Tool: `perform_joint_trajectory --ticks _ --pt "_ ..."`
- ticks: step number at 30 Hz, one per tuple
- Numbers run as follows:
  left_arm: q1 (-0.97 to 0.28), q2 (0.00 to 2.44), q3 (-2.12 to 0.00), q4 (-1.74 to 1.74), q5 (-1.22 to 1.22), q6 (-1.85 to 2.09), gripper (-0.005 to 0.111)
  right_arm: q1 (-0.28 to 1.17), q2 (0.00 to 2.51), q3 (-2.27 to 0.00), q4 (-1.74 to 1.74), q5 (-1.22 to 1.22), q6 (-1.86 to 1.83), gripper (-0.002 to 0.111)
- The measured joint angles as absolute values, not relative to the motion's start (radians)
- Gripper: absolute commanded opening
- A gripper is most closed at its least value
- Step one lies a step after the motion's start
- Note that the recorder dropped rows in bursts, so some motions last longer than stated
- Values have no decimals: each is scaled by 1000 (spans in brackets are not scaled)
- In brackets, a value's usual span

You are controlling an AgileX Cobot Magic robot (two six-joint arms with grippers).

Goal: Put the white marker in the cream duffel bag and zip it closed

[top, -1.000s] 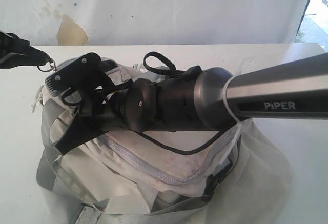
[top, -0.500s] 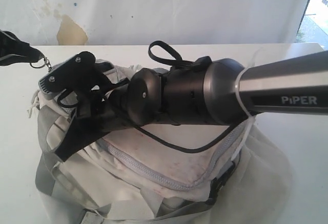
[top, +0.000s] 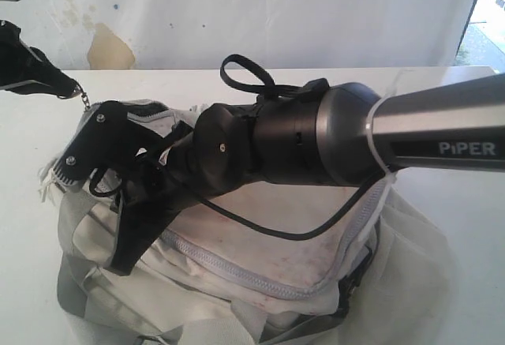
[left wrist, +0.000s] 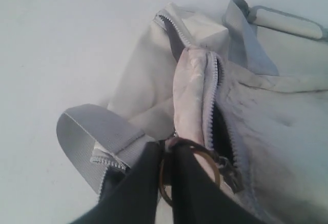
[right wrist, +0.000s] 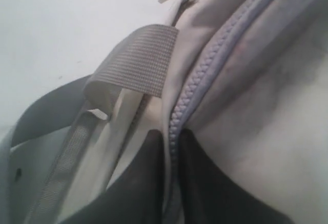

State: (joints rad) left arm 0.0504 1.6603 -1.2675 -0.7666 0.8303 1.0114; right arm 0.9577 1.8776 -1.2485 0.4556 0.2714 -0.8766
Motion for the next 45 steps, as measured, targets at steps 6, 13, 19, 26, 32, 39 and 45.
perform_joint_trajectory --ticks 6,13,19,26,32,39,45 --pt "44 1752 -1374 -762 878 1014 0 956 1872 -1257 308 311 -878 0" --pt "40 1870 -1506 -834 909 1083 0 950 1872 -1257 267 336 -879 0" --pt "35 1965 -1611 -870 922 1132 0 950 1872 -1257 253 364 -881 0" --pt "30 2057 -1710 -883 880 1129 0 950 1872 -1255 243 418 -883 0" --pt "30 2097 -1752 -883 875 1095 0 950 1872 -1255 225 425 -883 0" --pt "30 2098 -1757 -883 882 1063 17 950 1872 -1255 221 414 -784 10" --pt "32 2094 -1766 -868 856 990 58 950 1874 -1255 229 453 -600 63"
